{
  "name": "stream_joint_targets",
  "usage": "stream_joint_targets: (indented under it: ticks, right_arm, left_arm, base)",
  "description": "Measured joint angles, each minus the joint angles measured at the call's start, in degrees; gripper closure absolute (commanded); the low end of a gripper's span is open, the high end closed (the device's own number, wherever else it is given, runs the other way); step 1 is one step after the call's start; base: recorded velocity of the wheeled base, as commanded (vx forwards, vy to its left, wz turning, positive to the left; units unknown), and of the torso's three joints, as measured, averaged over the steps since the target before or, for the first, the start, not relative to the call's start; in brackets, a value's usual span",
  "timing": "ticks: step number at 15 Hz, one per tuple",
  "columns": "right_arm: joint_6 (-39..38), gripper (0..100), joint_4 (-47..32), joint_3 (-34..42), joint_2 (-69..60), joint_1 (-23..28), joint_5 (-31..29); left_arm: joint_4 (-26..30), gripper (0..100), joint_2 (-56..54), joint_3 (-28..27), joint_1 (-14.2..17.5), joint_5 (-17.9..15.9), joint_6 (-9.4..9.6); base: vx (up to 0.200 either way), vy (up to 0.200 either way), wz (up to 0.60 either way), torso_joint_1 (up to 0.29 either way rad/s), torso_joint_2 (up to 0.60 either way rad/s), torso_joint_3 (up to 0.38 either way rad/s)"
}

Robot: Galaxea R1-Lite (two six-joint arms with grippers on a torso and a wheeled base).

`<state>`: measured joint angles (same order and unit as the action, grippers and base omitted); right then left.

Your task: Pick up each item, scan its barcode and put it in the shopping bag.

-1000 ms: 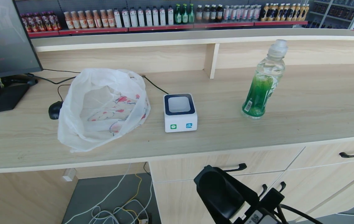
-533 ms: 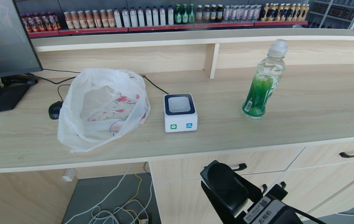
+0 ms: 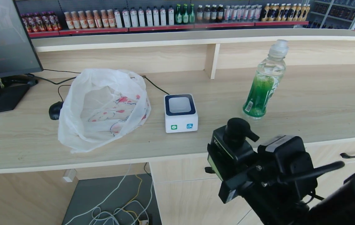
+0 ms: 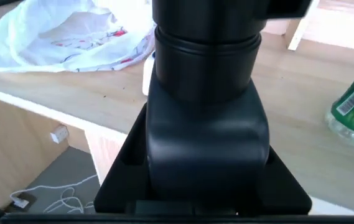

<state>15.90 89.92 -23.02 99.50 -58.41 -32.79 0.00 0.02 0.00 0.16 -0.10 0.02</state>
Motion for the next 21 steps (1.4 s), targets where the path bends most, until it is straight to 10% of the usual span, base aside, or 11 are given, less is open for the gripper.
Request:
stream_joint_targets:
  ticks: [6, 21]
  right_arm:
    - [-8.2, 100, 0.0, -14.8, 4.0, 17.0, 14.0]
    - [-12.0, 100, -0.1, -25.0, 7.9, 21.2, 12.3]
  left_arm:
    - [0.0, 0, 0.0, 0.0, 0.0, 0.0, 0.02]
    - [0.0, 0, 0.0, 0.0, 0.0, 0.0, -0.07]
  base:
    - [0.000, 0.000, 0.00, 0.000, 0.00, 0.000]
    - [0.000, 0.107, 0.00, 0.001, 0.00, 0.002]
